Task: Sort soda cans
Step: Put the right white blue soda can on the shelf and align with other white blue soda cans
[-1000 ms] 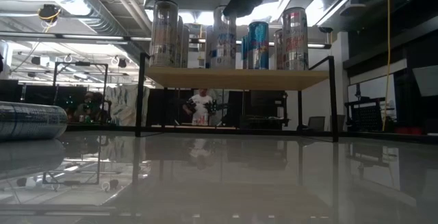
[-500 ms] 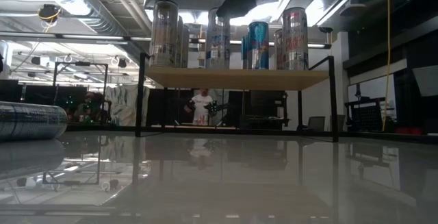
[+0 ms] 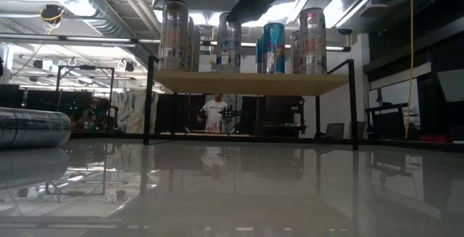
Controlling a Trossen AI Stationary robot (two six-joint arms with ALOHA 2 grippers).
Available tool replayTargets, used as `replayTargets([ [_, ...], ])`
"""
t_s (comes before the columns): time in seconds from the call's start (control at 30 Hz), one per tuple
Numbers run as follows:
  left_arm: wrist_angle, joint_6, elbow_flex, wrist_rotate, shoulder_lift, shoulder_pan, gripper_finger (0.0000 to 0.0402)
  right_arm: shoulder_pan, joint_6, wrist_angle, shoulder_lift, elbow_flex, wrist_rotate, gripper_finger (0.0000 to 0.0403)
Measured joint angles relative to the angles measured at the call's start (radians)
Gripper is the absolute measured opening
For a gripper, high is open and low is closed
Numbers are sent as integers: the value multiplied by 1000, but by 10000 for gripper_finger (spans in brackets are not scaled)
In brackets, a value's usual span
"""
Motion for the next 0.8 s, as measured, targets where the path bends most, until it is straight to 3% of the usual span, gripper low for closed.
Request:
replayTargets([
  [0.8, 0, 0, 0, 0, 0, 0, 327, 2, 0, 0, 0, 0, 6, 296],
])
